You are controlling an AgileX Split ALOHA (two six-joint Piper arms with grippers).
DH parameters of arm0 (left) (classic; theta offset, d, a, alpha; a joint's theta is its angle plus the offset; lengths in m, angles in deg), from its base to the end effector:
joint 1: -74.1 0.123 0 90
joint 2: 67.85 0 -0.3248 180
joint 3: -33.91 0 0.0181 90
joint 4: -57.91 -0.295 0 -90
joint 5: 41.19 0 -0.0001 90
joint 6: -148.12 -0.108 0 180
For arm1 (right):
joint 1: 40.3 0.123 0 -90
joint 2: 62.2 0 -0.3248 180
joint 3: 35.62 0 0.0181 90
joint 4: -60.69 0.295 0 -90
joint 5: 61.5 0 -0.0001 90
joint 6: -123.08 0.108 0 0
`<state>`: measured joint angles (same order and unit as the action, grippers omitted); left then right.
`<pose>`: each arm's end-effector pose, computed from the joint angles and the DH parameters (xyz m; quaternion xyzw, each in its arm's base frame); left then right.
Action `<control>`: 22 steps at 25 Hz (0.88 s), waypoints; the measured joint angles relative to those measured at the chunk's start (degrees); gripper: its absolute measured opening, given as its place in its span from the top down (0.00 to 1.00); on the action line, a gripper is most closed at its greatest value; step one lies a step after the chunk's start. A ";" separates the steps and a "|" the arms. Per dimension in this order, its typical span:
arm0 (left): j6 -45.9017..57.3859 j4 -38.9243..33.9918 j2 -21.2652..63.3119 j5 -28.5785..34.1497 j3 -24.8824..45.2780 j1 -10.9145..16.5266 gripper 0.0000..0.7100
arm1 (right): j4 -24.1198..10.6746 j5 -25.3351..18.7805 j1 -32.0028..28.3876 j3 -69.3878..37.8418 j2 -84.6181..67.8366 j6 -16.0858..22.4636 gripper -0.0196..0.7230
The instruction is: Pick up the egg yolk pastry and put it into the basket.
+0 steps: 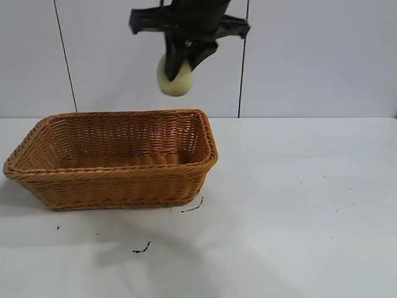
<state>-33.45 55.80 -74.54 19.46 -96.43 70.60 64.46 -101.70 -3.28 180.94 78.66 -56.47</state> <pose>0.0093 0.0029 0.2903 0.0370 0.8517 0.0096 0.5226 0.4802 0.3679 0.1849 -0.2821 0.9093 0.1243 0.2796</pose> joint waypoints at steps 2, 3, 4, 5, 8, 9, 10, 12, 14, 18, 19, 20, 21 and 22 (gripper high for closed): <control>0.00 0.00 0.00 0.00 0.00 0.00 0.02 | 0.06 0.12 0.08 0.00 1.82 -1.08 0.78; 0.00 0.00 0.00 0.00 0.00 0.00 0.02 | 0.06 0.27 0.10 0.00 2.36 -1.37 0.77; 0.00 0.00 0.00 0.00 0.00 0.00 0.02 | 0.06 0.60 0.15 0.00 2.62 -1.58 0.73; 0.00 0.00 0.00 0.00 0.00 0.00 0.02 | 0.06 1.07 0.16 0.00 2.84 -1.71 0.69; 0.00 0.00 0.00 0.00 0.00 0.00 0.02 | 0.18 1.48 0.21 0.00 2.59 -2.03 0.39; 0.00 0.00 0.00 0.00 0.00 0.00 0.02 | 0.18 1.41 0.21 0.00 2.30 -2.06 0.27; 0.00 0.00 0.00 0.00 0.00 0.00 0.02 | 0.18 1.32 0.21 0.00 1.84 -2.06 0.18; 0.00 0.00 0.00 0.00 0.00 0.00 0.02 | -0.09 0.48 0.21 0.43 0.57 -1.16 0.09; 0.00 0.00 0.00 0.00 0.00 0.00 0.02 | -0.47 -1.37 0.09 1.80 -1.30 0.21 0.06; 0.00 0.00 0.00 0.00 0.00 0.00 0.02 | -0.90 -6.38 -1.52 6.40 -4.65 0.93 0.05; 0.00 0.00 0.00 0.00 0.00 0.00 0.02 | -1.26 -7.72 -2.30 7.68 -5.19 0.98 0.05; 0.00 0.00 0.00 0.00 0.00 0.00 0.02 | -1.82 -9.31 -3.45 8.87 -5.64 0.98 0.05; 0.00 0.00 0.00 0.00 0.00 0.00 0.02 | -2.46 -10.80 -4.86 9.81 -5.78 0.98 0.05; 0.00 0.00 0.00 0.00 0.00 0.00 0.02 | -3.02 -11.92 -6.23 10.82 -5.83 0.98 0.05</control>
<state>-33.45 55.80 -74.54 19.46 -96.43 70.60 61.44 -113.62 -9.51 191.76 72.83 -55.49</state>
